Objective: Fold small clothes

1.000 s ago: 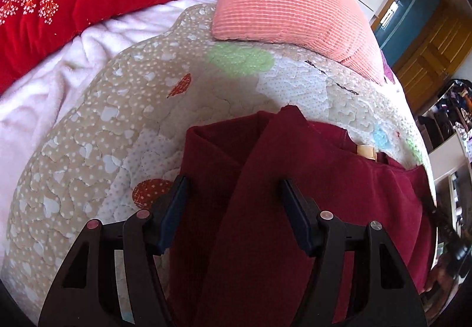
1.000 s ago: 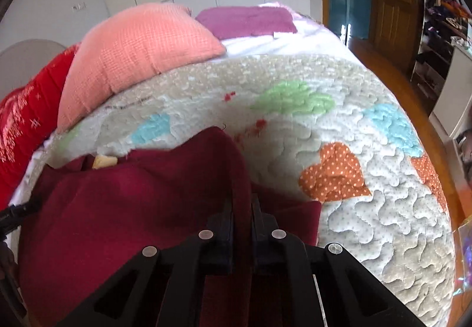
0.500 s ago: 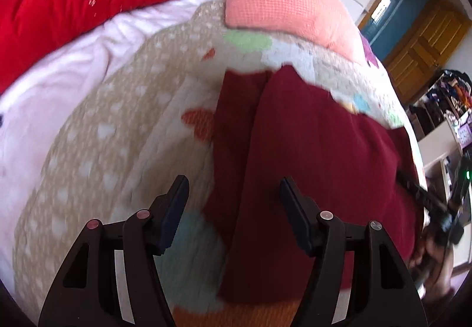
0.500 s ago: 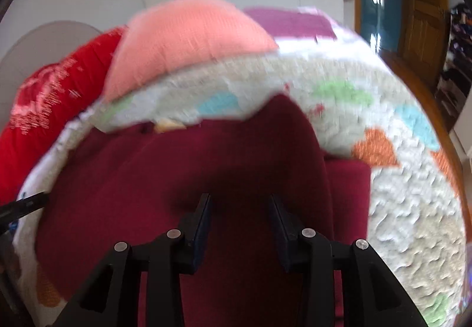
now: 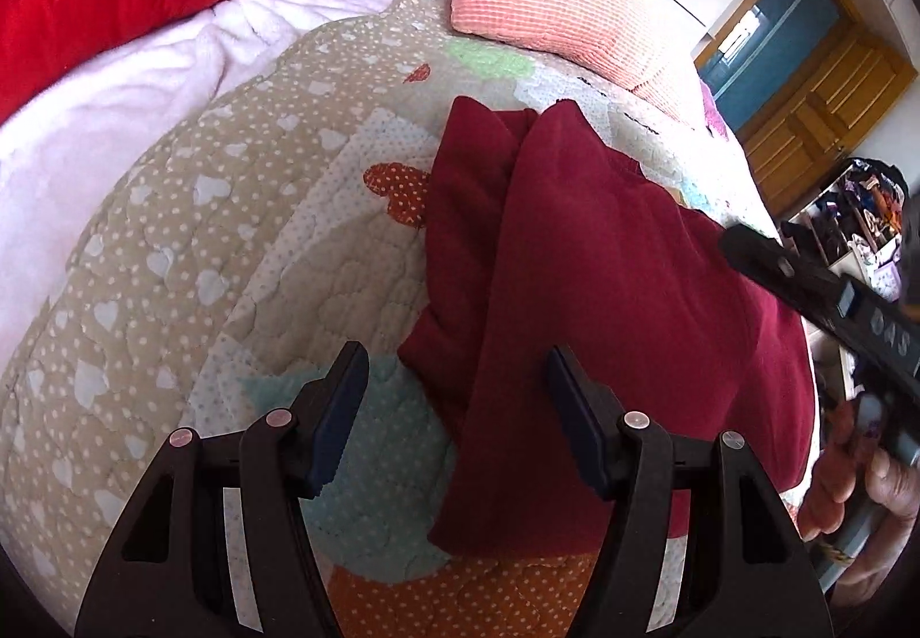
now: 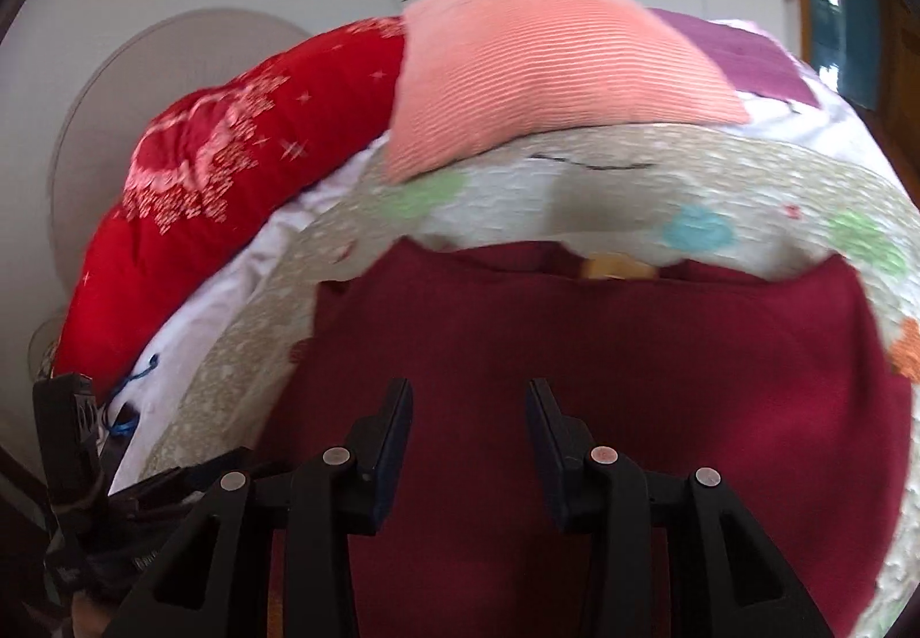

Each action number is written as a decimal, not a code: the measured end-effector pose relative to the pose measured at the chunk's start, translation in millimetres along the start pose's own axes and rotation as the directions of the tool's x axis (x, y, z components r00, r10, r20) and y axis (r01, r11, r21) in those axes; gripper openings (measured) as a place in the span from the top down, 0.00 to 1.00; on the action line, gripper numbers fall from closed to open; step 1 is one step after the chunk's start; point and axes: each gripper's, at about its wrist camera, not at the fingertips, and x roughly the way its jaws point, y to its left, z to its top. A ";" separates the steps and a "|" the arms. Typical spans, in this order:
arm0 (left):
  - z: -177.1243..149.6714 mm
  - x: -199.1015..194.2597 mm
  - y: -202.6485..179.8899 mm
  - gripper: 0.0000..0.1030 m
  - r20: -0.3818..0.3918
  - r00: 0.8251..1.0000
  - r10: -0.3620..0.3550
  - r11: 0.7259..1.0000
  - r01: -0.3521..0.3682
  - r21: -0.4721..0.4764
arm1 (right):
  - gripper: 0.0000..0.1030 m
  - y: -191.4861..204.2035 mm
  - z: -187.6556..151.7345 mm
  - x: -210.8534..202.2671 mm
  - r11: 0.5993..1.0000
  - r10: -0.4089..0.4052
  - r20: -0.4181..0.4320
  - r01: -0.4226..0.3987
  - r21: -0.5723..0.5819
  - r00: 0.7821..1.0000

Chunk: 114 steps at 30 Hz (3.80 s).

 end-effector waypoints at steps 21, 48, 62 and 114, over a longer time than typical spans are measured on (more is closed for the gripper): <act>0.2 5.8 6.2 0.36 -0.010 1.000 -0.009 1.000 0.009 0.001 | 0.81 59.3 45.2 124.2 1.000 -0.003 -0.114 0.000 -0.028 0.994; -5.2 7.8 3.3 0.32 0.013 1.000 -0.011 1.000 0.010 0.028 | 0.59 -76.9 -57.7 -64.5 0.968 -0.241 0.093 0.232 0.098 0.966; -12.4 6.5 5.4 0.31 0.049 0.998 -0.035 0.999 0.034 0.016 | 0.81 -147.1 -115.5 -99.4 0.936 -0.323 0.060 0.309 0.166 0.945; -87.8 -59.5 -17.5 0.66 -0.116 0.985 -0.129 0.989 0.137 0.064 | 0.73 -144.5 -224.0 -173.6 0.907 0.025 0.087 -0.060 0.418 0.996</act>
